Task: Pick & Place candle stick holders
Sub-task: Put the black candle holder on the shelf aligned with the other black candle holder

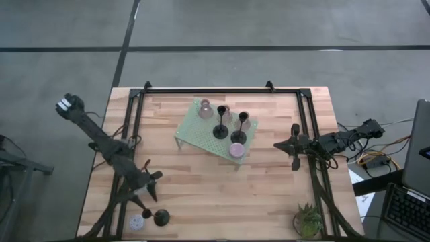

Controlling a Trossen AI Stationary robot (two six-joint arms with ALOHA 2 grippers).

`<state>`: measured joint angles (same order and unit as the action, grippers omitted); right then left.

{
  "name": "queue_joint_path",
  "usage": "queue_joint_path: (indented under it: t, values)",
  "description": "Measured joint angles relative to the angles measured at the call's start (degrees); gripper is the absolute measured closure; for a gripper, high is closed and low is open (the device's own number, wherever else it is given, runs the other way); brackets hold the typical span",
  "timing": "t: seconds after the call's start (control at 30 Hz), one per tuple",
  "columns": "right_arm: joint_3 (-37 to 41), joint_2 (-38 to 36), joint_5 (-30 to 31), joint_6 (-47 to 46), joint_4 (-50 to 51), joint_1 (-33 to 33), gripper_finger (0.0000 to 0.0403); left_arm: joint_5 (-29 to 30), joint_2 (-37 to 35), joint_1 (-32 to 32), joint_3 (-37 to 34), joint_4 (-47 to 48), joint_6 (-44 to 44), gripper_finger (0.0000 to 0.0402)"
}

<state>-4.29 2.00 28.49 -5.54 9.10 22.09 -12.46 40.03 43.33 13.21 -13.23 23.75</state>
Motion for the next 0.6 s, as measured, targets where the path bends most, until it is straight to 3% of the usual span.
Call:
queue_joint_path:
  t: [0.43, 0.6]
  values:
    - [0.00, -0.02, 0.00, 0.00, -0.01, 0.00, 0.0394, 5.36, 1.18, 1.56, -9.58, -25.61, -4.71, 0.0170]
    - [0.00, -0.02, 0.00, 0.00, -0.02, 0.00, 0.0394, 5.56, 3.55, 1.68, -10.03, -28.01, -5.62, 0.0170]
